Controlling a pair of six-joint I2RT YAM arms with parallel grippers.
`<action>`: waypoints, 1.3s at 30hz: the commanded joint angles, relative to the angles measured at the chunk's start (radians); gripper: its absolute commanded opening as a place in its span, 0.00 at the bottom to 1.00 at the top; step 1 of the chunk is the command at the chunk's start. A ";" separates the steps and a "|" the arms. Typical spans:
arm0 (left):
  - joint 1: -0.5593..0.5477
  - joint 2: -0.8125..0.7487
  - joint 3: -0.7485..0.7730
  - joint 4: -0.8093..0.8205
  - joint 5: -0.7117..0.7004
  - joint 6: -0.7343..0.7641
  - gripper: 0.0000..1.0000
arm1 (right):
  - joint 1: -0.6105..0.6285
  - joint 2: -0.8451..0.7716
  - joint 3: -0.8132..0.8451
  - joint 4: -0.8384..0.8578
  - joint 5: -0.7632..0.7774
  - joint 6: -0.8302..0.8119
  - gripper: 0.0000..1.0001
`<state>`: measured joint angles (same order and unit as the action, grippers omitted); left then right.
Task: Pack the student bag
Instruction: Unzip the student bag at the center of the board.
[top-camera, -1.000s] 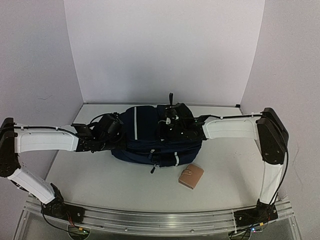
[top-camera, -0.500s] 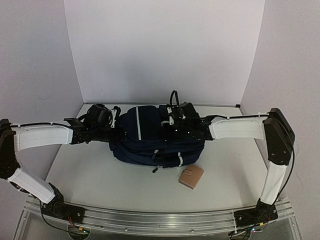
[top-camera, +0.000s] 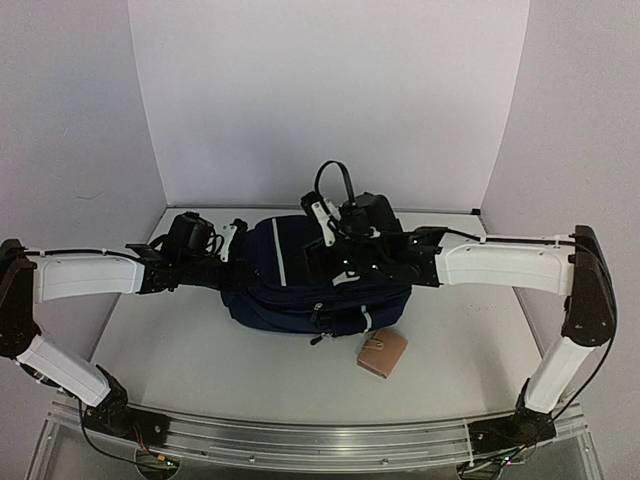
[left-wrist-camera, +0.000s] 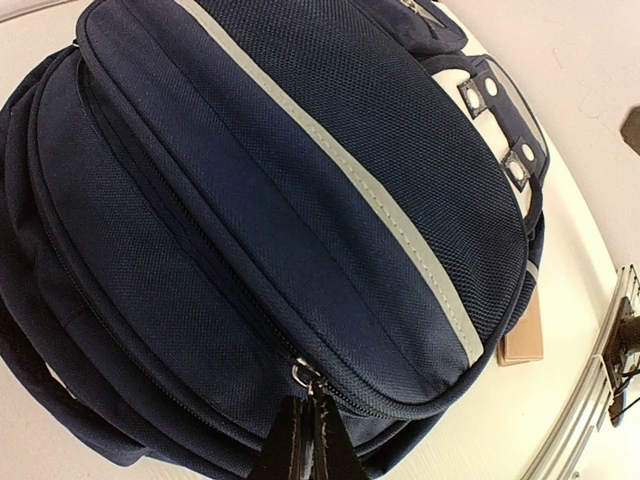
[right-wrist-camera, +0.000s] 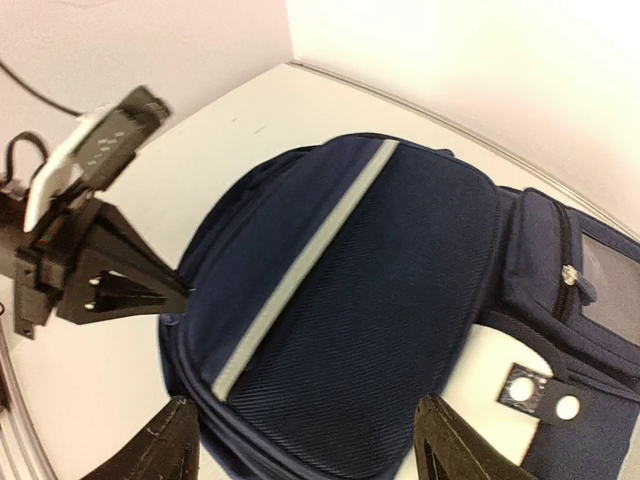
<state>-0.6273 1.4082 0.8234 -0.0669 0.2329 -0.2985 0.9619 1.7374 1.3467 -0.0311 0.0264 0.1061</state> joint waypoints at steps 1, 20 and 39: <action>-0.003 -0.028 0.008 0.038 -0.010 -0.013 0.00 | 0.067 0.077 0.084 0.046 0.075 -0.110 0.74; -0.003 -0.050 -0.012 0.038 -0.064 -0.044 0.00 | 0.145 0.381 0.306 0.040 0.255 -0.333 0.61; 0.082 0.021 0.016 0.082 -0.210 -0.045 0.00 | 0.152 0.224 0.104 0.095 0.304 -0.253 0.00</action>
<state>-0.6177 1.4082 0.8102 -0.0262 0.1246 -0.3401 1.1282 2.0980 1.5408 0.0759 0.3119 -0.2049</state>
